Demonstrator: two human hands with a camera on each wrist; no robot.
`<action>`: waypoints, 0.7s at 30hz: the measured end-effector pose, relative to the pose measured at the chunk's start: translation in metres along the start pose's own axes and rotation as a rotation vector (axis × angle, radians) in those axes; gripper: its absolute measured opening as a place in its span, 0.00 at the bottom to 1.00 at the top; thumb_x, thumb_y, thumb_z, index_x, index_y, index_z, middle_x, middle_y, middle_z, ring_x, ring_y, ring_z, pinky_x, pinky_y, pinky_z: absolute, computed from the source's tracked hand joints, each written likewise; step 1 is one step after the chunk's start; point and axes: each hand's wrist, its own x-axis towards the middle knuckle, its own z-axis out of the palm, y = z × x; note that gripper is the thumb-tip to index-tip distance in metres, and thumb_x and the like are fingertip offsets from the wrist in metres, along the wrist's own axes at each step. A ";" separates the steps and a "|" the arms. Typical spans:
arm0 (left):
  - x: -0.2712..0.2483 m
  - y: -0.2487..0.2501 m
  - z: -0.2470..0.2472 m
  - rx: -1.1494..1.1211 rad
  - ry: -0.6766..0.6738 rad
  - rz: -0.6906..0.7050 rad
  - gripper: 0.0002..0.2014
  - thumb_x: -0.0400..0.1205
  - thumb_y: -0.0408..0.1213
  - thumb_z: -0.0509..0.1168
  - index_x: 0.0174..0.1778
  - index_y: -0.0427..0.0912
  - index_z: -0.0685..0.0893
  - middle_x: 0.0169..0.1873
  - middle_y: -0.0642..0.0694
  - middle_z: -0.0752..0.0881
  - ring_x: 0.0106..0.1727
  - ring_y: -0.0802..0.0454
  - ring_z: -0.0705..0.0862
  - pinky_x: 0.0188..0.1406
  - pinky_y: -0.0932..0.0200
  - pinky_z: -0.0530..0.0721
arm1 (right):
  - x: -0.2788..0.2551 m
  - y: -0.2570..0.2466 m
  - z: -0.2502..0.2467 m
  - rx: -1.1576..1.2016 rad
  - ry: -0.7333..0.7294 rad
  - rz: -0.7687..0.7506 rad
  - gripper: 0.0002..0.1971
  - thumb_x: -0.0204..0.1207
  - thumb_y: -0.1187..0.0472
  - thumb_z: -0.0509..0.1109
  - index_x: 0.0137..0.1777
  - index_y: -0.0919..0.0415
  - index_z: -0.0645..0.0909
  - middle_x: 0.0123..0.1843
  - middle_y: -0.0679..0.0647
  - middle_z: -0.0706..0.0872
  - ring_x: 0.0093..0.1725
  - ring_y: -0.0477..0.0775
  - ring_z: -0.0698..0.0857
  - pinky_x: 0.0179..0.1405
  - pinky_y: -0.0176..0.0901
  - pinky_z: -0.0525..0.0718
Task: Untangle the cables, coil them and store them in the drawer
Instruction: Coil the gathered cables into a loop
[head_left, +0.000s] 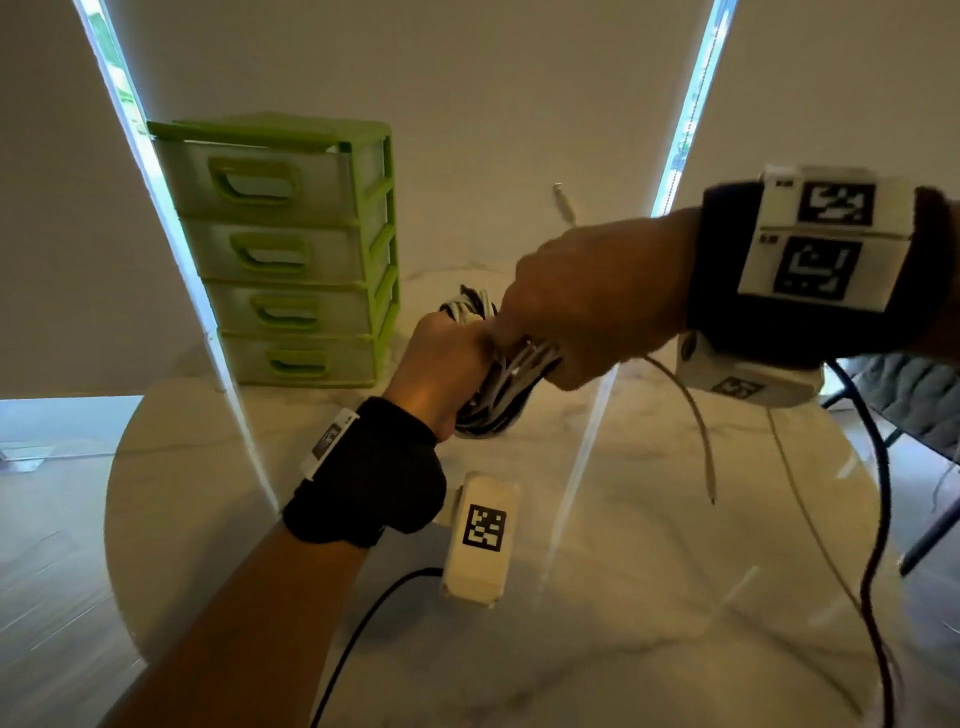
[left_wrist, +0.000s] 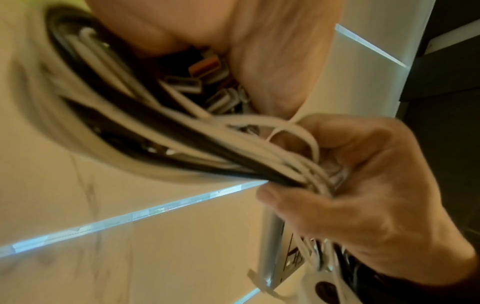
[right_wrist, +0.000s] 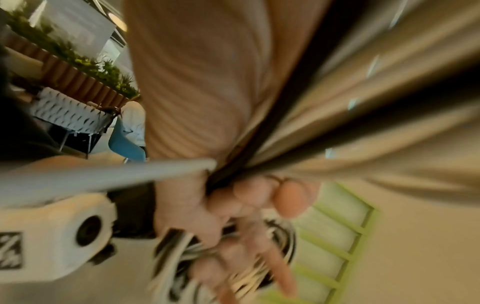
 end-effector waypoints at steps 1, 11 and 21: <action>0.002 -0.001 -0.002 0.018 -0.025 -0.055 0.07 0.71 0.37 0.67 0.39 0.36 0.82 0.30 0.36 0.78 0.32 0.46 0.76 0.35 0.47 0.79 | 0.002 0.006 -0.002 0.036 0.028 -0.002 0.04 0.74 0.57 0.72 0.48 0.54 0.84 0.31 0.47 0.82 0.28 0.45 0.78 0.30 0.34 0.76; -0.004 0.002 0.002 -0.292 -0.593 -0.376 0.22 0.79 0.49 0.58 0.51 0.29 0.80 0.22 0.44 0.77 0.19 0.52 0.78 0.48 0.52 0.86 | -0.001 0.037 0.003 0.558 0.099 -0.021 0.13 0.64 0.42 0.75 0.39 0.49 0.86 0.34 0.46 0.87 0.34 0.46 0.82 0.33 0.34 0.80; -0.003 -0.009 0.009 -0.377 -0.683 -0.381 0.36 0.70 0.56 0.56 0.62 0.26 0.74 0.18 0.48 0.79 0.17 0.56 0.76 0.29 0.65 0.76 | -0.004 0.027 0.007 0.544 0.287 -0.117 0.15 0.71 0.43 0.73 0.45 0.55 0.86 0.36 0.46 0.86 0.37 0.45 0.84 0.39 0.41 0.83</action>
